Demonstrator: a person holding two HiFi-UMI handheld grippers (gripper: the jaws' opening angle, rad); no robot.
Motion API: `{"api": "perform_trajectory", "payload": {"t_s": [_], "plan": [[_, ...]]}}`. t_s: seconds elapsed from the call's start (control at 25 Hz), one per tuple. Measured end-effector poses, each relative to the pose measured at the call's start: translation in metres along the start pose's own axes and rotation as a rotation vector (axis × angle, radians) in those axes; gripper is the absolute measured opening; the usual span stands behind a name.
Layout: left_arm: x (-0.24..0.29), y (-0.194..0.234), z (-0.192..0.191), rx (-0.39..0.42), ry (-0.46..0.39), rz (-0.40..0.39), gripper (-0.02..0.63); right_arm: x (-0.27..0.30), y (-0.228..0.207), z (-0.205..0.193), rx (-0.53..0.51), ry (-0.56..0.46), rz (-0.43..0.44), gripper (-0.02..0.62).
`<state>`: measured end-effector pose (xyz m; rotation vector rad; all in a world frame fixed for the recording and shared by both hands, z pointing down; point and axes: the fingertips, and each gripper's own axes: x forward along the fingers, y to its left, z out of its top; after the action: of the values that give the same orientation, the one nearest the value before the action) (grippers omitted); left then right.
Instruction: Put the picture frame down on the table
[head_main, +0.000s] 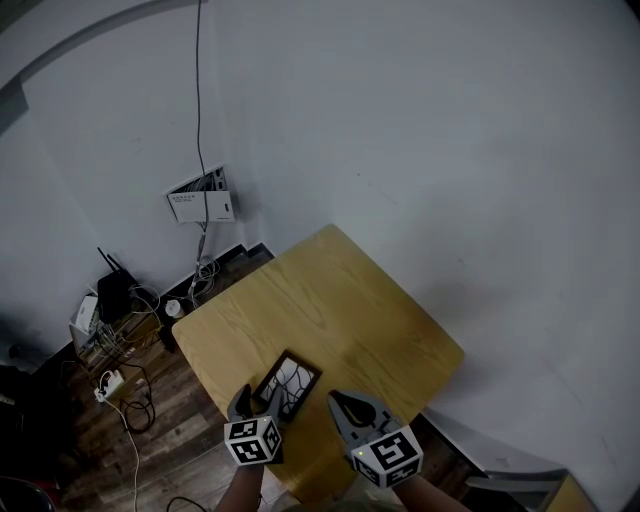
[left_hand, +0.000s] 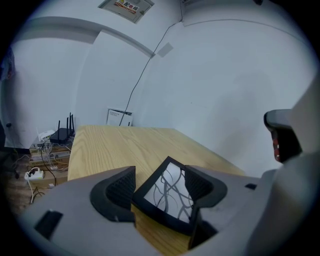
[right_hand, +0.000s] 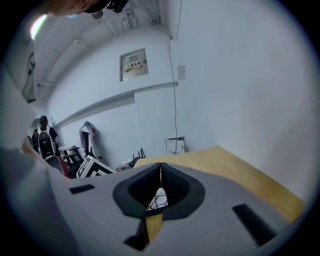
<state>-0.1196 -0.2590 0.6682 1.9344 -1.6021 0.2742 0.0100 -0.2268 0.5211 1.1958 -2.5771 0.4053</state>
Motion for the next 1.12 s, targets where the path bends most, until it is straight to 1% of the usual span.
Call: {"api": "perform_trajectory", "payload": {"t_s": [0.24, 0.52, 0.72, 0.88, 1.12], "plan": [[-0.017, -0.006, 0.010, 0.004, -0.032, -0.040, 0.274, -0.003, 0.010, 0.001, 0.001, -0.010, 0.002, 0.000], [-0.047, -0.014, 0.028, 0.040, -0.106, -0.051, 0.148, -0.010, 0.026, 0.002, -0.007, -0.028, 0.014, 0.000], [-0.074, -0.018, 0.038, 0.032, -0.164, -0.060, 0.058, -0.016, 0.038, 0.001, -0.005, -0.041, 0.023, 0.000], [-0.095, -0.016, 0.041, 0.022, -0.180, -0.051, 0.031, -0.020, 0.049, 0.001, -0.004, -0.053, 0.031, 0.000], [-0.121, -0.014, 0.037, 0.028, -0.174, -0.053, 0.020, -0.028, 0.063, 0.001, -0.011, -0.068, 0.035, 0.000]]}}
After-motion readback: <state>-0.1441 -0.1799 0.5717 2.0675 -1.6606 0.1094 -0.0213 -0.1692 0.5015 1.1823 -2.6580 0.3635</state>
